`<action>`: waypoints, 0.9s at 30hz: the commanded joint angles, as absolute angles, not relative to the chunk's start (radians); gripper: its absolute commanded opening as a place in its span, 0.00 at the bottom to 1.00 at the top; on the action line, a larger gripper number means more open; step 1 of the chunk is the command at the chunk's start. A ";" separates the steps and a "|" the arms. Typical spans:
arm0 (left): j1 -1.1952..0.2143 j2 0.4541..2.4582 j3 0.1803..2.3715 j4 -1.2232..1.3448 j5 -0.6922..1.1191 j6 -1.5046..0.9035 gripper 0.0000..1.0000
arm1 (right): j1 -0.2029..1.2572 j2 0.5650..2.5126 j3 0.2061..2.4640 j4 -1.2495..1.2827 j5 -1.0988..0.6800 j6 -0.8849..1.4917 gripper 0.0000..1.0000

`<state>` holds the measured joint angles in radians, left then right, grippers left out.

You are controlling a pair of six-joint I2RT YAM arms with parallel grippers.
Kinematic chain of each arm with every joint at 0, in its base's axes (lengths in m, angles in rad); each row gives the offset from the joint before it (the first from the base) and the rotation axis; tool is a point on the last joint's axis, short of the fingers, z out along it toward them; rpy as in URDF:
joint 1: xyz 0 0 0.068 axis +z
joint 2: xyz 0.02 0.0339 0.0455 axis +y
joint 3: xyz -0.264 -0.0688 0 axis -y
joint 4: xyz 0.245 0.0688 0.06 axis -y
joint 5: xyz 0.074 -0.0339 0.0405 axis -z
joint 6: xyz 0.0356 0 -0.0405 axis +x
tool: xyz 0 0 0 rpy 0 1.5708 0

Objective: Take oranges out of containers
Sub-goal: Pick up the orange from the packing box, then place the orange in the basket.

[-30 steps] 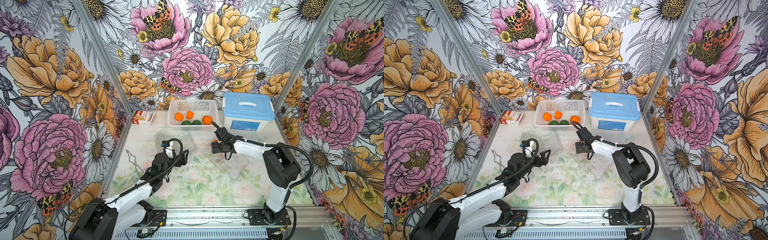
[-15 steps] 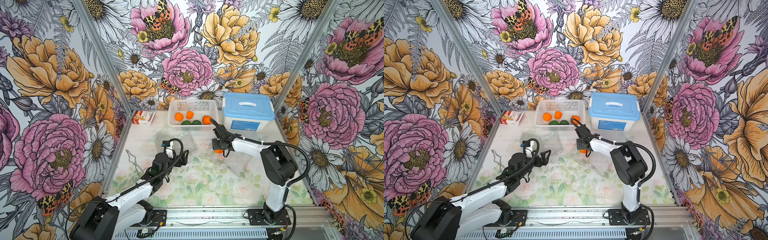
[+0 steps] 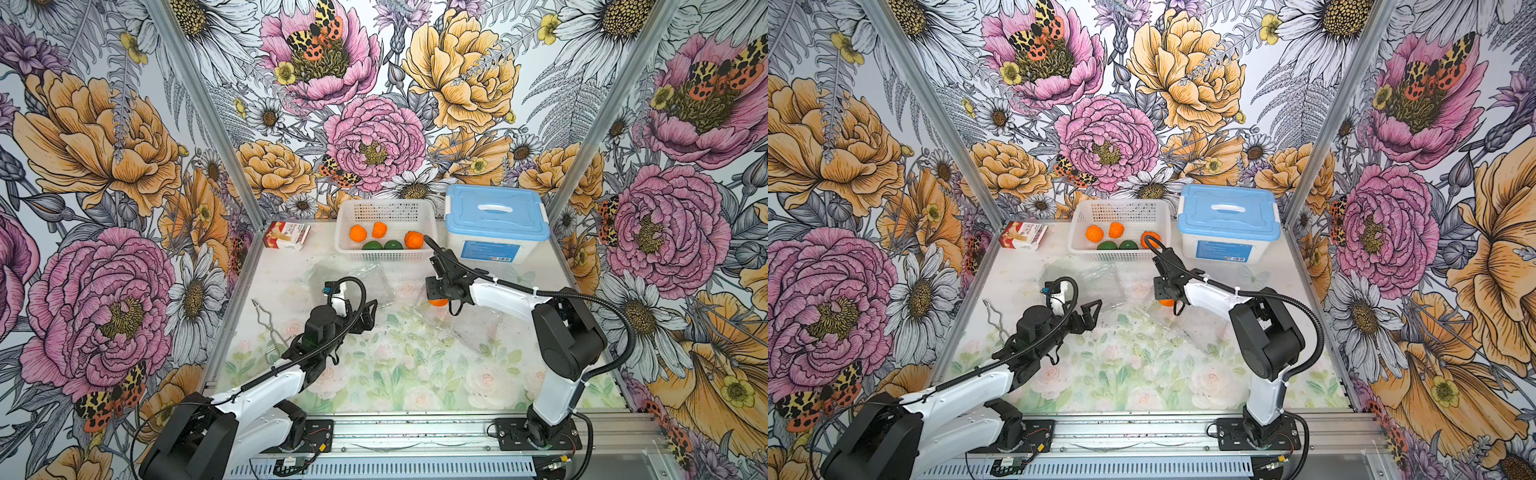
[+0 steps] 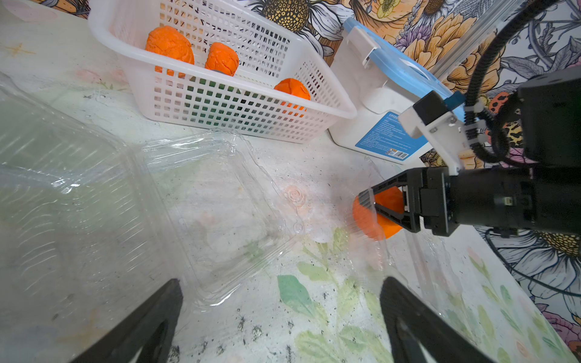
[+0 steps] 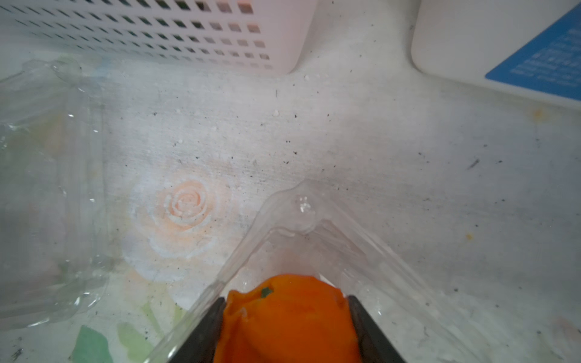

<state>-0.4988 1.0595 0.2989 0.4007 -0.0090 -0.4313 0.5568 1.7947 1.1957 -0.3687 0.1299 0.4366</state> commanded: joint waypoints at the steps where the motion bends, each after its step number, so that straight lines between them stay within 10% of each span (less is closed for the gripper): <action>1: -0.491 1.046 0.293 0.421 0.000 -0.440 0.99 | 0.566 1.717 1.228 -0.346 0.119 0.438 0.49; 15: -0.466 1.013 0.298 0.381 -0.018 -0.413 0.99 | 0.447 2.016 1.742 -0.345 0.040 0.363 0.52; 23: -0.258 0.956 0.313 0.375 0.032 -0.456 0.99 | 0.385 2.152 1.926 -0.347 0.009 0.355 0.95; 27: -0.183 0.932 0.341 0.344 -0.058 -0.401 0.99 | 0.384 2.060 1.807 -0.346 0.144 0.314 0.99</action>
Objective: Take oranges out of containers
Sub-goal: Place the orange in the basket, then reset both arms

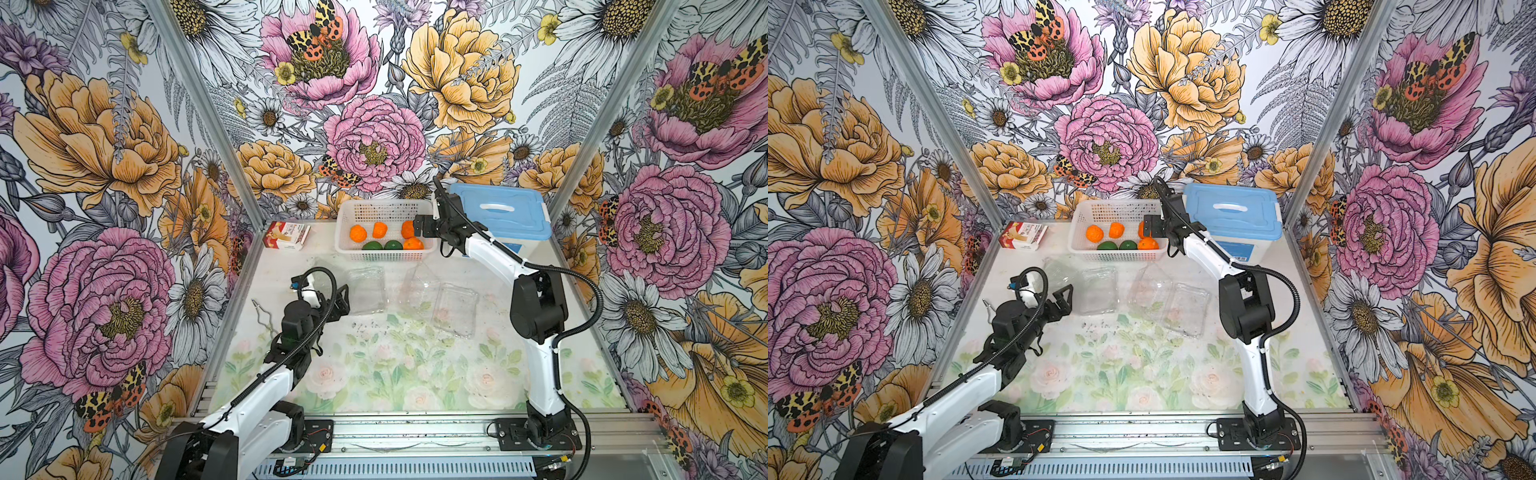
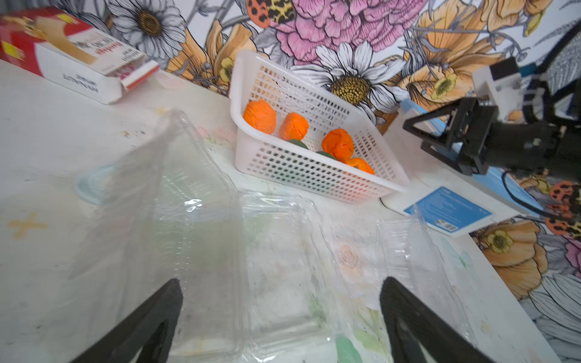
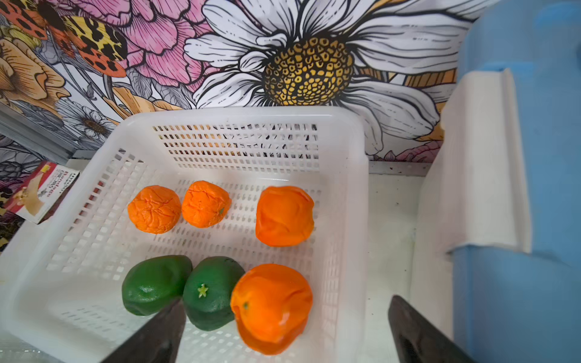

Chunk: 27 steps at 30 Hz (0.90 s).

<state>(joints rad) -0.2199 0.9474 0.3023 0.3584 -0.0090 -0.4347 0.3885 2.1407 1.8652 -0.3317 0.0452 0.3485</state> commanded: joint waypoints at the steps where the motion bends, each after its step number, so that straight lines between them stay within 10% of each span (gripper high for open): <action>1: -0.163 0.945 0.347 0.357 -0.080 -0.381 0.99 | 0.381 2.026 1.754 -0.344 0.177 0.306 1.00; 13: 0.191 1.182 0.313 0.749 0.174 -0.394 0.99 | 0.289 1.523 0.842 0.214 0.392 0.282 1.00; 27: 0.177 1.326 0.181 1.081 0.028 -0.167 0.99 | 0.108 1.287 0.515 0.475 0.388 0.173 1.00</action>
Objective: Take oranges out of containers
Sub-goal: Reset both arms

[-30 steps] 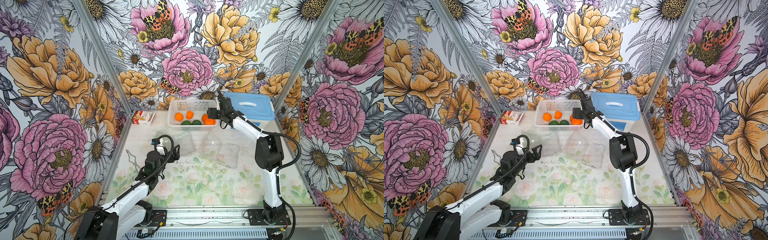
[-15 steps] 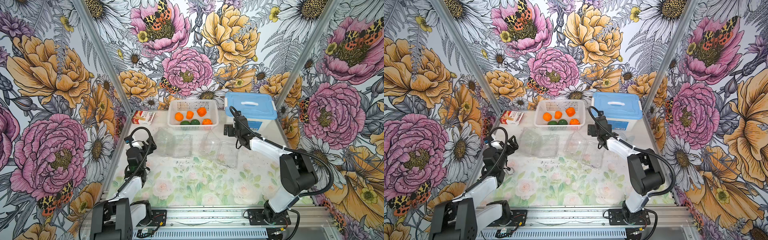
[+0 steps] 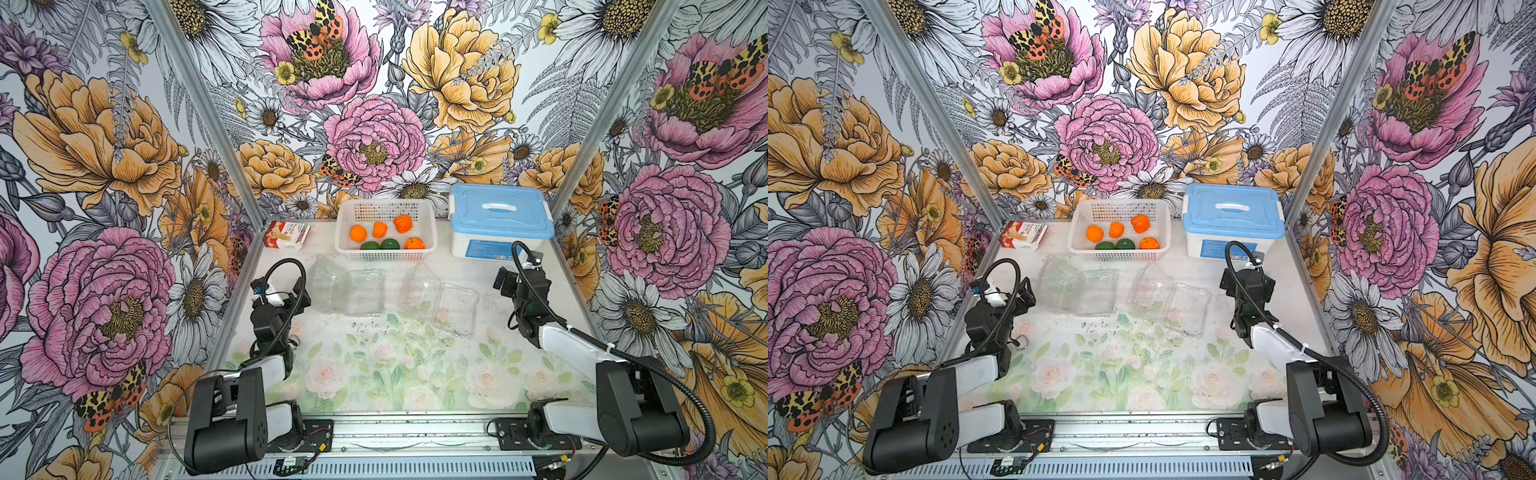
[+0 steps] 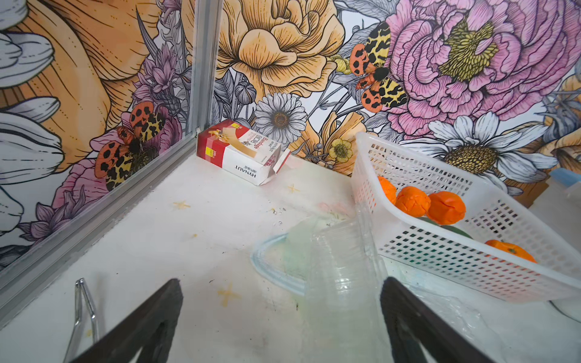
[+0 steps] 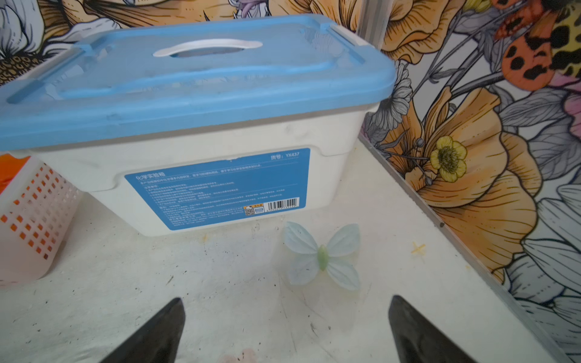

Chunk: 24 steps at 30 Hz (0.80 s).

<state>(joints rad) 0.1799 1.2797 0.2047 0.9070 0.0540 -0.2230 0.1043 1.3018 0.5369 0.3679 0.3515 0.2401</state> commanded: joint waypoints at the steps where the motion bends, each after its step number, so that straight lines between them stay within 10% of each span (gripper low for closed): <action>1: 0.176 1.360 0.175 1.123 0.029 -0.165 0.99 | 0.107 1.287 0.501 0.510 0.390 0.153 0.99; 24: 0.137 1.596 0.192 1.343 0.056 -0.112 0.99 | -0.005 1.517 0.382 0.863 0.251 0.125 1.00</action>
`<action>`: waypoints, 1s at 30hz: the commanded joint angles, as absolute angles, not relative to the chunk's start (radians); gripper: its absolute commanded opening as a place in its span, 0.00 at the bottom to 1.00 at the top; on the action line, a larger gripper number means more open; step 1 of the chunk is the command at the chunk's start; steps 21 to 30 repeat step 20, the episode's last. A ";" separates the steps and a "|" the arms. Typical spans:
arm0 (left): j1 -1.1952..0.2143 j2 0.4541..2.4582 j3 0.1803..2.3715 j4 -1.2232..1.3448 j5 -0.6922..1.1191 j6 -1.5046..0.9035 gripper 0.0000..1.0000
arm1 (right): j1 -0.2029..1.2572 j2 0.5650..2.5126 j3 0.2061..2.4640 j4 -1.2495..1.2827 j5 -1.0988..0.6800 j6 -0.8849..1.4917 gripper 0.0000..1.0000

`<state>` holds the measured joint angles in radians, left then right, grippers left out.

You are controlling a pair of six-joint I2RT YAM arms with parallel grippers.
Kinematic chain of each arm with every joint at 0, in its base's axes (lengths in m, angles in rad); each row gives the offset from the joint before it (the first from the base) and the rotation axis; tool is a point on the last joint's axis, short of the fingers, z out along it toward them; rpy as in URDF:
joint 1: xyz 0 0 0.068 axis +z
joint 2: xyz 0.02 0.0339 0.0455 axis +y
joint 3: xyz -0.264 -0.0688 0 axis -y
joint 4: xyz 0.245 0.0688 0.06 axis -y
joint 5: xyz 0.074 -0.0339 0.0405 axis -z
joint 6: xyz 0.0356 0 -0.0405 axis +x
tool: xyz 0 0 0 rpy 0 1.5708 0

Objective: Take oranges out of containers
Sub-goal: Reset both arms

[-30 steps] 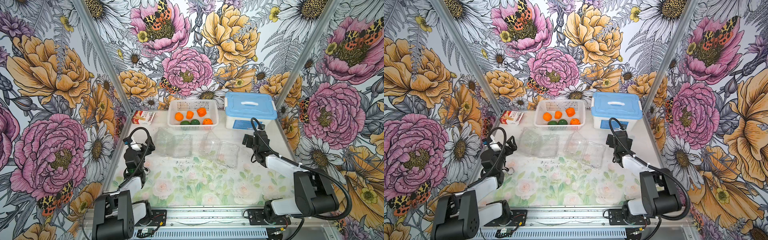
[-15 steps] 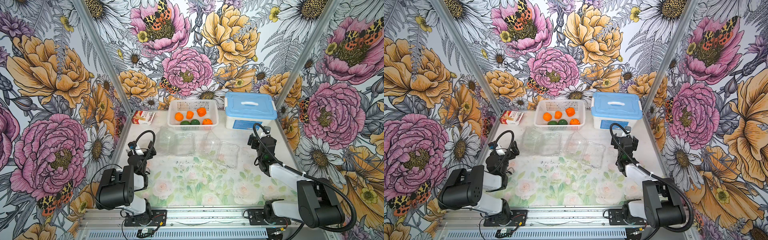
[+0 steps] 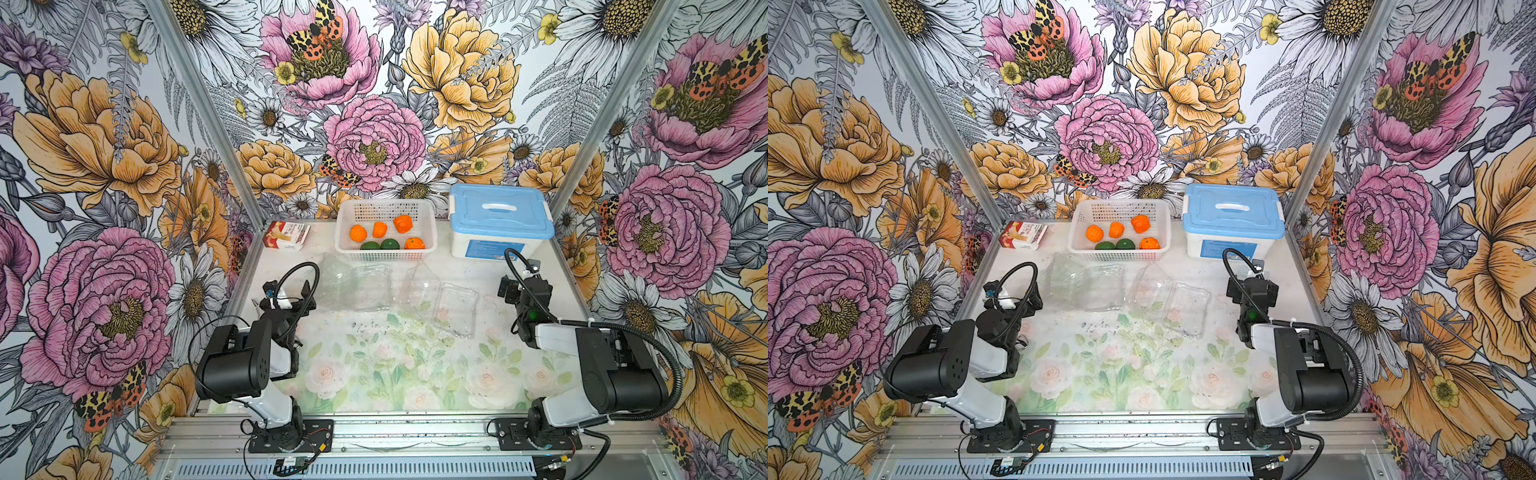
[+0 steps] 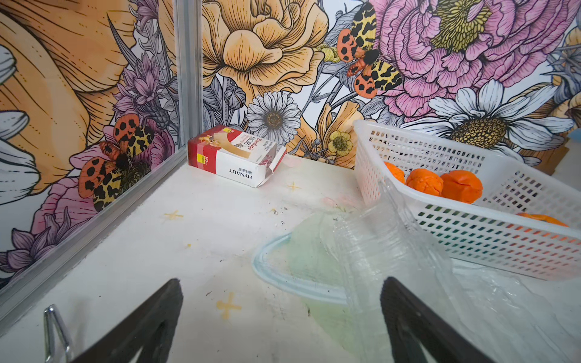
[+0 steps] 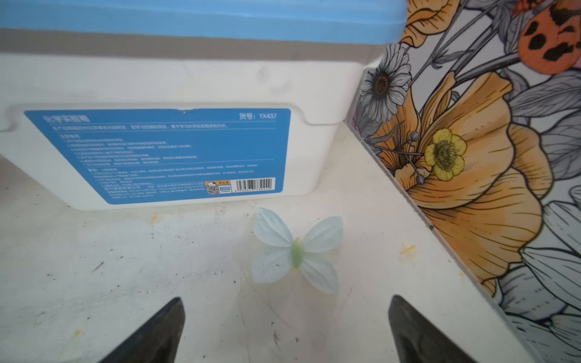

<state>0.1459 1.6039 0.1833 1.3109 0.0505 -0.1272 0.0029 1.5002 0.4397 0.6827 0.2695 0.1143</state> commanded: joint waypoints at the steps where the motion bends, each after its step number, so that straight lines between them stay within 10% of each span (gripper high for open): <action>1: 0.134 1.597 0.187 1.355 0.042 -0.110 0.99 | -0.005 1.542 0.358 0.954 0.249 0.113 0.99; 30: -0.022 1.564 0.179 1.314 0.111 0.122 0.99 | 0.028 1.532 0.375 0.894 0.252 0.077 1.00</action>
